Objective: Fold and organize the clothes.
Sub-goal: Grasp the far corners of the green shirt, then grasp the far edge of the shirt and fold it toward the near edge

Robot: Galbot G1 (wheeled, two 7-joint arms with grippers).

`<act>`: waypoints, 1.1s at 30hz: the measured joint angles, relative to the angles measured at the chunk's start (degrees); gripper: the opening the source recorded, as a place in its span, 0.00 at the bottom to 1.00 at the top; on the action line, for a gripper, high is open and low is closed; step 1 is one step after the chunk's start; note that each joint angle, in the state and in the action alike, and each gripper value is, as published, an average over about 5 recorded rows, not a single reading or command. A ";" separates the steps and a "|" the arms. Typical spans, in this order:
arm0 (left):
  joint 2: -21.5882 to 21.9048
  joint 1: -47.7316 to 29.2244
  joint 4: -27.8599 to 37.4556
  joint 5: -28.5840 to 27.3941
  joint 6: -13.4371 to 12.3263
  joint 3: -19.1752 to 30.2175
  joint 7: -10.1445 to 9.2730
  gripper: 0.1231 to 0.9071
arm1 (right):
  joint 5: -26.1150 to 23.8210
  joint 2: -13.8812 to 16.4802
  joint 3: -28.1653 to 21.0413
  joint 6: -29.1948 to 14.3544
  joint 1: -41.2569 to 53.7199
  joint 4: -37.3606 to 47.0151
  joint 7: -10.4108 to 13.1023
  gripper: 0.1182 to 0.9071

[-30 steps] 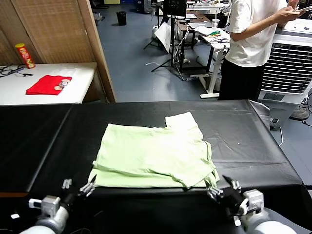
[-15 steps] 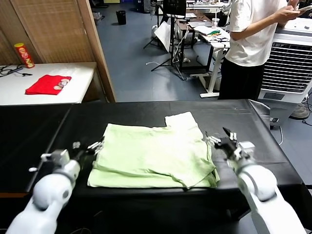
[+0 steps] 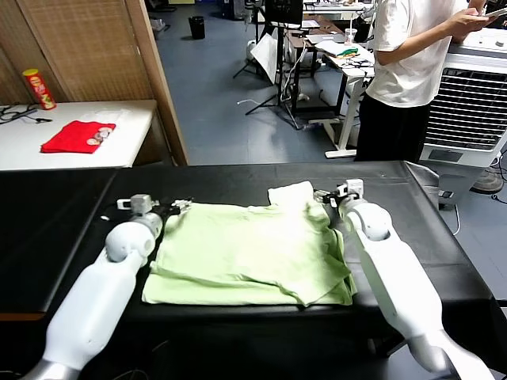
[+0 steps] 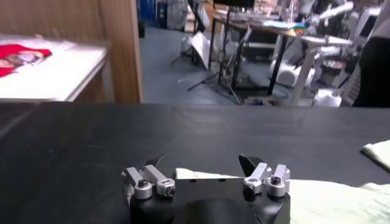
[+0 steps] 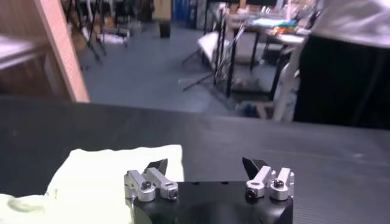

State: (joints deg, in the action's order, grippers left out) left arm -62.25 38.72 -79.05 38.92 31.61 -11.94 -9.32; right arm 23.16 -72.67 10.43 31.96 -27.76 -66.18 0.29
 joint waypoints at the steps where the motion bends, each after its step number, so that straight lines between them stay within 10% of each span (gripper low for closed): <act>1: -0.18 -0.30 0.69 -0.20 0.10 0.22 0.13 0.86 | -0.37 -0.38 -0.11 -0.29 0.30 0.86 -0.23 0.86; 7: -1.20 -1.47 3.35 -1.09 -0.10 0.70 0.45 0.86 | -0.98 -2.23 -0.16 -0.43 1.04 4.22 -0.88 0.82; 12: -1.52 -1.62 3.70 -1.06 -0.19 0.75 0.67 0.82 | -1.46 -2.93 -0.38 -0.62 0.79 4.79 -0.99 0.51; 19: -1.44 -1.60 3.58 -1.70 -0.61 0.79 1.71 0.39 | -1.50 -3.05 -0.23 -1.27 0.20 4.80 -1.08 0.06; 24: -1.34 -1.50 3.40 -2.46 -1.22 0.65 2.37 0.06 | -1.47 -2.68 0.41 -4.56 -0.58 4.05 -2.23 0.00; 33: 0.48 0.85 -0.81 -1.98 -2.65 -1.24 1.77 0.01 | 2.04 1.62 2.78 -8.70 -5.84 -6.60 -3.16 0.00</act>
State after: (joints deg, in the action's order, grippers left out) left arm -61.76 39.57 -79.86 36.94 28.95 -13.18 -7.55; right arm 25.20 -71.05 13.20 23.26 -33.60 -72.79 -2.87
